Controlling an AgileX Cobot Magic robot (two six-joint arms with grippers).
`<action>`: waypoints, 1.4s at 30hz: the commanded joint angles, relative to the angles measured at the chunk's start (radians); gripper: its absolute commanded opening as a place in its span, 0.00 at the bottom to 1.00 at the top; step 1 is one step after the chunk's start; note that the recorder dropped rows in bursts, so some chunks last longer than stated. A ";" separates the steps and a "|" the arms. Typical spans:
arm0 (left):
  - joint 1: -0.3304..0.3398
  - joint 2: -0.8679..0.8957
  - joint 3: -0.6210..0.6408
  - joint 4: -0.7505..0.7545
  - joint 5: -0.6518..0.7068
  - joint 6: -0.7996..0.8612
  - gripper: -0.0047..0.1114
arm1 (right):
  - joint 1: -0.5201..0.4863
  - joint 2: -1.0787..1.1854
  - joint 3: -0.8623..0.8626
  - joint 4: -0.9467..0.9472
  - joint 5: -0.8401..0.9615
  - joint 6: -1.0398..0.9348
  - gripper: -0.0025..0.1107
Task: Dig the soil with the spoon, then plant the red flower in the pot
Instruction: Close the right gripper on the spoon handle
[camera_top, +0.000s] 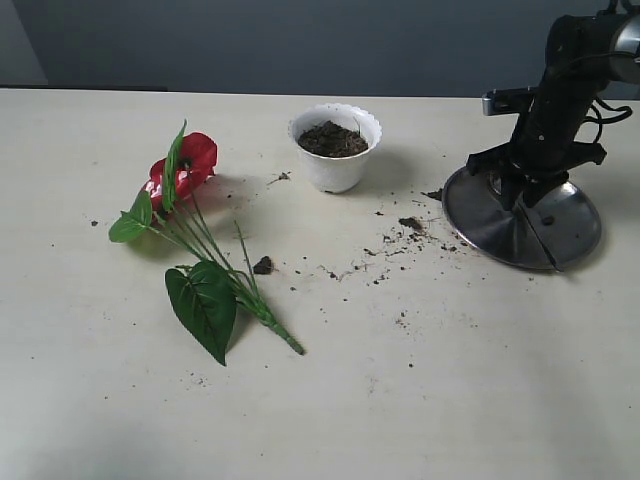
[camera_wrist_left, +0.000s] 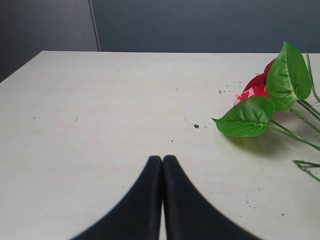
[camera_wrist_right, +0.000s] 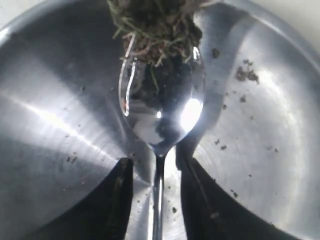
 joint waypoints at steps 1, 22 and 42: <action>-0.003 -0.005 0.005 0.000 -0.011 -0.002 0.04 | -0.002 0.010 -0.008 -0.013 0.008 -0.003 0.31; -0.003 -0.005 0.005 0.000 -0.011 -0.002 0.04 | -0.002 0.033 -0.008 -0.018 0.019 -0.003 0.31; -0.003 -0.005 0.005 0.000 -0.011 -0.002 0.04 | -0.002 0.033 -0.008 -0.016 0.047 -0.031 0.02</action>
